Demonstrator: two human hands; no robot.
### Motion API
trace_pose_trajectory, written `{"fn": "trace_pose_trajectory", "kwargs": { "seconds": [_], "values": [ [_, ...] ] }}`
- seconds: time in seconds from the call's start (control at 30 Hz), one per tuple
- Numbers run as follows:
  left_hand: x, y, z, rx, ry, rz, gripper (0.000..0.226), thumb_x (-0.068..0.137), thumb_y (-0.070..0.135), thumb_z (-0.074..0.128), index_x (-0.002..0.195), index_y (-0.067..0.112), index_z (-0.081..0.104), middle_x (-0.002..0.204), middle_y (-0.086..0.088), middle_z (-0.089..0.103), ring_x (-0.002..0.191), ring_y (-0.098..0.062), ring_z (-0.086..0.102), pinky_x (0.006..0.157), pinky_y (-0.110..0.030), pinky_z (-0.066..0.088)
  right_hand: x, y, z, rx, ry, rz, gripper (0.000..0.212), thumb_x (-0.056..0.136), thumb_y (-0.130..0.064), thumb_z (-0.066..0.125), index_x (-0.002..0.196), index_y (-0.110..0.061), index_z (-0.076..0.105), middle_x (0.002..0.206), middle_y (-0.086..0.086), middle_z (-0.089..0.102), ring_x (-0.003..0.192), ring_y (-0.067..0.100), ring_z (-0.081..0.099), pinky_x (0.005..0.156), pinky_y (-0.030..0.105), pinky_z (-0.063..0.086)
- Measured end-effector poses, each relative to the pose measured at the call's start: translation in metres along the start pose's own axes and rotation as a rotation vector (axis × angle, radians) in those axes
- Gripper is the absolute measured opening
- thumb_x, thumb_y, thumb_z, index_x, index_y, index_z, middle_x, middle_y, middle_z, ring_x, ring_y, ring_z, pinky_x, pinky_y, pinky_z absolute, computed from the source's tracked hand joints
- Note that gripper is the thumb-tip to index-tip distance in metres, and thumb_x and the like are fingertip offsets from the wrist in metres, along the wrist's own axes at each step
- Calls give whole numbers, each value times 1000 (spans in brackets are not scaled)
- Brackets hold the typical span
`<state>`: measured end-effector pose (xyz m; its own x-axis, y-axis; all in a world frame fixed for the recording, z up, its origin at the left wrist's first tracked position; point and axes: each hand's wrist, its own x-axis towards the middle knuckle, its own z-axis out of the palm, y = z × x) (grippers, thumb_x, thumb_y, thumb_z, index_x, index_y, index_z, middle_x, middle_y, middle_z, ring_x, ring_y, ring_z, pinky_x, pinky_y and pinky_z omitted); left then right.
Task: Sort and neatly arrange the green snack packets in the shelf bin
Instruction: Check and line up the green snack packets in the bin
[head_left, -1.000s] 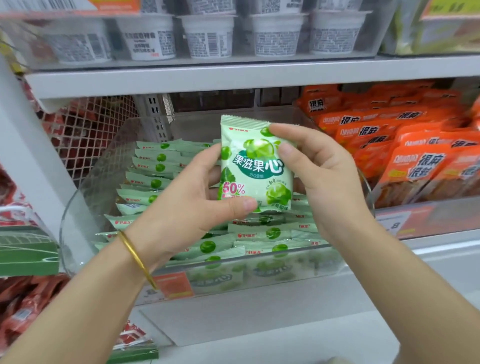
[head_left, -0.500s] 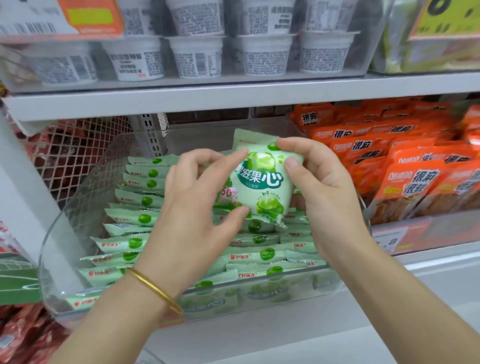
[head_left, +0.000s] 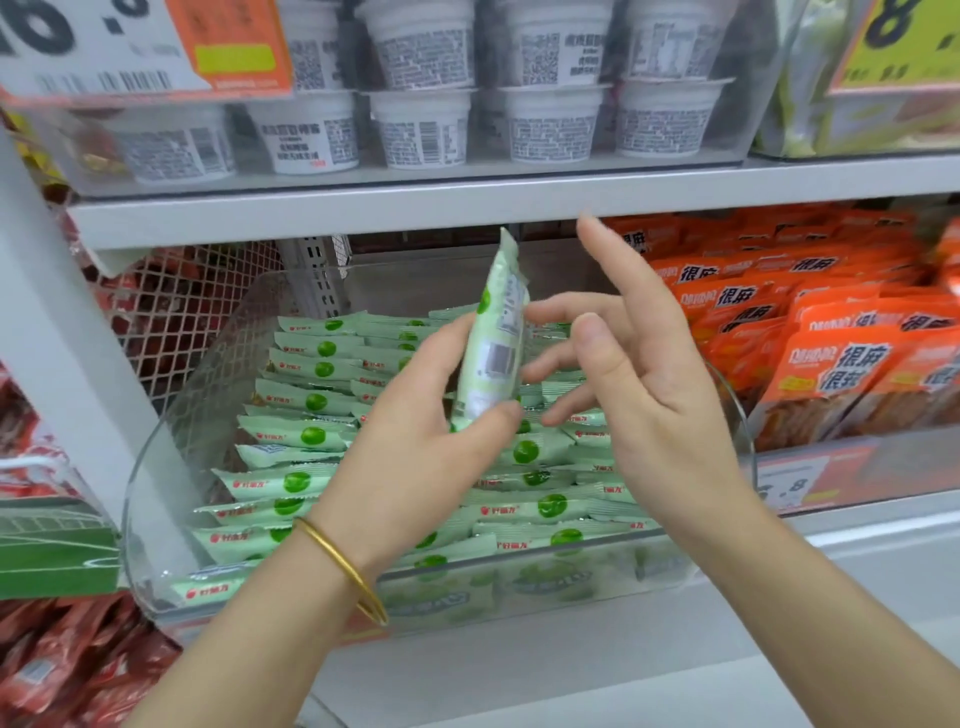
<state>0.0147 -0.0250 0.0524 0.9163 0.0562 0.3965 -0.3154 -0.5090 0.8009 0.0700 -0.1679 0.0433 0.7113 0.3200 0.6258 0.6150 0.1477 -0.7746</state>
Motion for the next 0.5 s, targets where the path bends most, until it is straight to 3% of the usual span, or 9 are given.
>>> {"fn": "trace_pose_trajectory", "kwargs": {
  "seconds": [0.07, 0.17, 0.3, 0.37, 0.5],
  "values": [
    [0, 0, -4, -131, -12, -71, 43, 86, 7, 62, 114, 39, 53, 104, 26, 65, 95, 12, 58, 78, -4, 43, 0, 3, -3, -102, 105, 27, 33, 94, -20, 47, 124, -30, 55, 107, 3, 59, 84, 15, 62, 63, 32, 55],
    [-1, 0, -8, -309, -88, -124, 47, 85, 5, 64, 121, 33, 53, 109, 17, 68, 102, -3, 63, 88, -18, 49, 1, 8, -7, -263, 166, 59, 26, 91, -24, 52, 111, -35, 64, 111, -1, 55, 98, 5, 56, 84, 35, 51],
    [-1, -4, -8, -495, -148, -138, 79, 78, 5, 59, 142, 36, 26, 116, 0, 68, 105, -24, 65, 89, -38, 53, 2, 10, -4, -3, 93, 203, 27, 91, -20, 59, 111, -37, 62, 118, -8, 62, 103, 2, 61, 87, 26, 50],
    [-2, -3, -7, -524, -177, -144, 93, 76, 1, 62, 143, 45, 15, 113, -3, 69, 102, -25, 66, 87, -38, 54, 3, 10, -4, 74, 89, 231, 27, 87, -19, 61, 109, -34, 65, 120, -5, 64, 107, 8, 62, 87, 27, 50],
    [-4, -1, -6, -490, -154, -132, 99, 77, -14, 63, 141, 46, 17, 110, 2, 69, 99, -19, 67, 82, -29, 55, 4, 8, -3, 162, 127, 286, 27, 87, -10, 61, 107, -28, 66, 116, 0, 67, 101, 12, 65, 78, 24, 52]
  ]
}}
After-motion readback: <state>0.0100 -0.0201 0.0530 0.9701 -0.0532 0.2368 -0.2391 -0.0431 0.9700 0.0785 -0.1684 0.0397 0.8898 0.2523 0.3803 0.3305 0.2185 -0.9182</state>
